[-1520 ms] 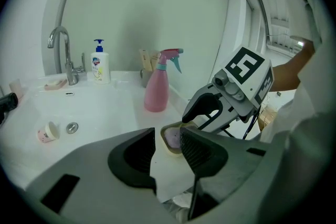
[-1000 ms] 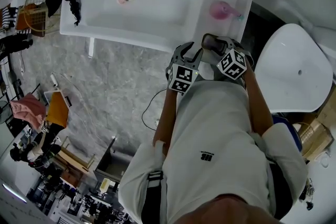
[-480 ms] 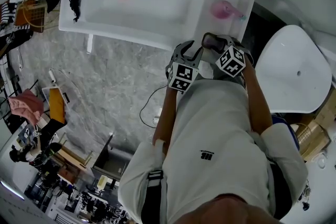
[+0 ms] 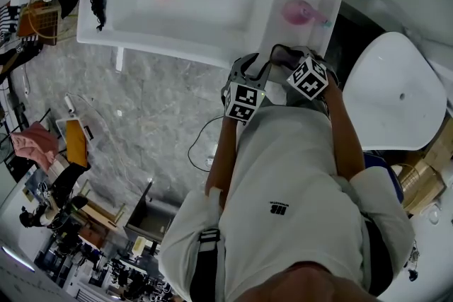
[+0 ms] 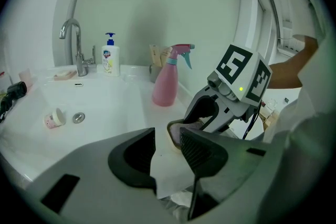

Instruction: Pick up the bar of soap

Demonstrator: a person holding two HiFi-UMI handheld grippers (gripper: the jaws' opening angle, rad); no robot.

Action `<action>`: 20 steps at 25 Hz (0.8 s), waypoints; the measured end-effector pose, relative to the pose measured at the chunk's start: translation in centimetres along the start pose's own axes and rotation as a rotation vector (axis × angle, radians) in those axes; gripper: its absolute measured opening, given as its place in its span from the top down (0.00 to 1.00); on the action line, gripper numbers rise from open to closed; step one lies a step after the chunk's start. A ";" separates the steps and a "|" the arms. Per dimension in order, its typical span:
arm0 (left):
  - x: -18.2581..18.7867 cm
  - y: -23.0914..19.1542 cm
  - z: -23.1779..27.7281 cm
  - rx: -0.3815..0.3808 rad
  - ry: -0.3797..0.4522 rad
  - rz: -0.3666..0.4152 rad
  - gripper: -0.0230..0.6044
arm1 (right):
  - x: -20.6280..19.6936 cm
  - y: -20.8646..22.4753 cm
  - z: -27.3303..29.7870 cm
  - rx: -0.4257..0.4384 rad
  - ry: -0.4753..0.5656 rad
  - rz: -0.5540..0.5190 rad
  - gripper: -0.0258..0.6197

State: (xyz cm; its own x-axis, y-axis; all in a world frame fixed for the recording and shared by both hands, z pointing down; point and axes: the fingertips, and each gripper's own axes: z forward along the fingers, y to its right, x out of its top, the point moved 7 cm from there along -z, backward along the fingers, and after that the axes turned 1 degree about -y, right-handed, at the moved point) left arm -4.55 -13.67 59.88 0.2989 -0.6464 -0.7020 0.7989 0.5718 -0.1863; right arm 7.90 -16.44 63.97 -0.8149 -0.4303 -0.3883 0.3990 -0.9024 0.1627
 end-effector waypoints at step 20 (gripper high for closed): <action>-0.3 -0.5 -0.2 -0.001 -0.011 0.024 0.73 | -1.0 0.9 0.2 0.102 0.165 0.384 0.66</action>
State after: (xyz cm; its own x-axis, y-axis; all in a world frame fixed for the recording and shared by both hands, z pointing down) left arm -5.13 -13.65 60.10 0.3241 -0.6380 -0.6985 0.7906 0.5881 -0.1703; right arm 9.04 -16.84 64.69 -0.5338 -0.7336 -0.4205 0.6097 -0.6785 0.4096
